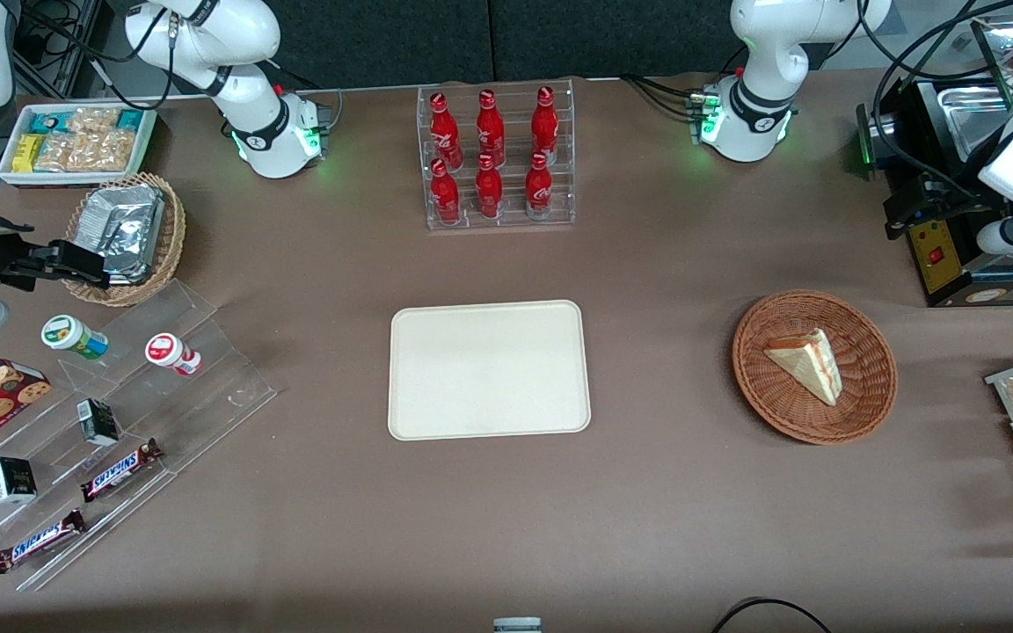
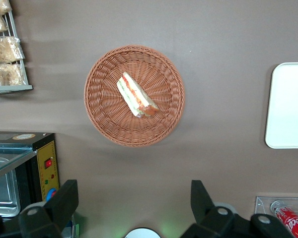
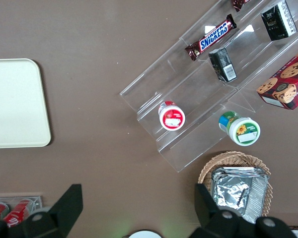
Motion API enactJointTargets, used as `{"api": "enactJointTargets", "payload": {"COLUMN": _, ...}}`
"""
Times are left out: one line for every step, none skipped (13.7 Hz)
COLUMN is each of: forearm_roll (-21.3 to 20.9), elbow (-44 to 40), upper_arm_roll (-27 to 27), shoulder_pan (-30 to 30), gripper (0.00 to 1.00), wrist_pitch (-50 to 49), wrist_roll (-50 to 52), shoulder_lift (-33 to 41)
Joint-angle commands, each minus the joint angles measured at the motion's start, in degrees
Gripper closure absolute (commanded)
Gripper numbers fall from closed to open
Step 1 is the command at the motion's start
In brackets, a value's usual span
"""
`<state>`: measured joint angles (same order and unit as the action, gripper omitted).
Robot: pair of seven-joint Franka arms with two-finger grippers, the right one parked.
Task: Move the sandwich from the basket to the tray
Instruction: 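Move the left gripper down over the sandwich in the wicker basket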
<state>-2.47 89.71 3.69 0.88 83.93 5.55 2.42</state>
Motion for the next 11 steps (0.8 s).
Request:
{"api": "enactJointTargets", "payload": {"forearm_roll": 0.2, "elbow": -1.1, "upper_arm_roll": -0.8, "shoulder_pan": 1.1, "gripper": 0.00, "wrist_pitch": -1.2, "wrist_roll": 0.3, "shoulder_lift": -0.4}}
{"api": "enactJointTargets", "payload": {"forearm_roll": 0.1, "elbow": -1.7, "upper_arm_roll": -0.8, "shoulder_pan": 1.1, "gripper": 0.00, "wrist_pitch": -1.3, "wrist_roll": 0.5, "shoulder_lift": -0.8}}
{"api": "enactJointTargets", "payload": {"forearm_roll": 0.1, "elbow": -1.6, "upper_arm_roll": -0.8, "shoulder_pan": 1.0, "gripper": 0.00, "wrist_pitch": -1.3, "wrist_roll": 0.5, "shoulder_lift": -0.7}}
{"api": "enactJointTargets", "payload": {"forearm_roll": 0.2, "elbow": -1.4, "upper_arm_roll": -0.8, "shoulder_pan": 1.0, "gripper": 0.00, "wrist_pitch": -1.4, "wrist_roll": 0.7, "shoulder_lift": -0.7}}
{"api": "enactJointTargets", "payload": {"forearm_roll": 0.2, "elbow": -1.1, "upper_arm_roll": -0.9, "shoulder_pan": 0.9, "gripper": 0.00, "wrist_pitch": -1.7, "wrist_roll": 1.6, "shoulder_lift": -0.8}}
{"api": "enactJointTargets", "payload": {"forearm_roll": 0.4, "elbow": -0.8, "upper_arm_roll": -0.9, "shoulder_pan": 0.8, "gripper": 0.00, "wrist_pitch": -2.0, "wrist_roll": 4.7, "shoulder_lift": -0.8}}
{"api": "enactJointTargets", "payload": {"forearm_roll": 0.9, "elbow": -0.4, "upper_arm_roll": -0.9, "shoulder_pan": 0.6, "gripper": 0.00, "wrist_pitch": -1.9, "wrist_roll": 9.9, "shoulder_lift": -1.3}}
{"api": "enactJointTargets", "payload": {"forearm_roll": 1.4, "elbow": -0.5, "upper_arm_roll": -1.1, "shoulder_pan": 0.4, "gripper": 0.00, "wrist_pitch": -2.1, "wrist_roll": 16.5, "shoulder_lift": -2.8}}
{"api": "enactJointTargets", "payload": {"forearm_roll": 1.7, "elbow": 0.3, "upper_arm_roll": -1.2, "shoulder_pan": -0.3, "gripper": 0.00, "wrist_pitch": -2.2, "wrist_roll": 23.4, "shoulder_lift": -3.8}}
{"api": "enactJointTargets", "payload": {"forearm_roll": 1.4, "elbow": 2.4, "upper_arm_roll": -1.2, "shoulder_pan": -0.3, "gripper": 0.00, "wrist_pitch": -1.0, "wrist_roll": 27.0, "shoulder_lift": -4.4}}
{"api": "enactJointTargets", "payload": {"forearm_roll": 1.2, "elbow": 4.2, "upper_arm_roll": -1.2, "shoulder_pan": -0.3, "gripper": 0.00, "wrist_pitch": 1.6, "wrist_roll": 27.8, "shoulder_lift": -4.9}}
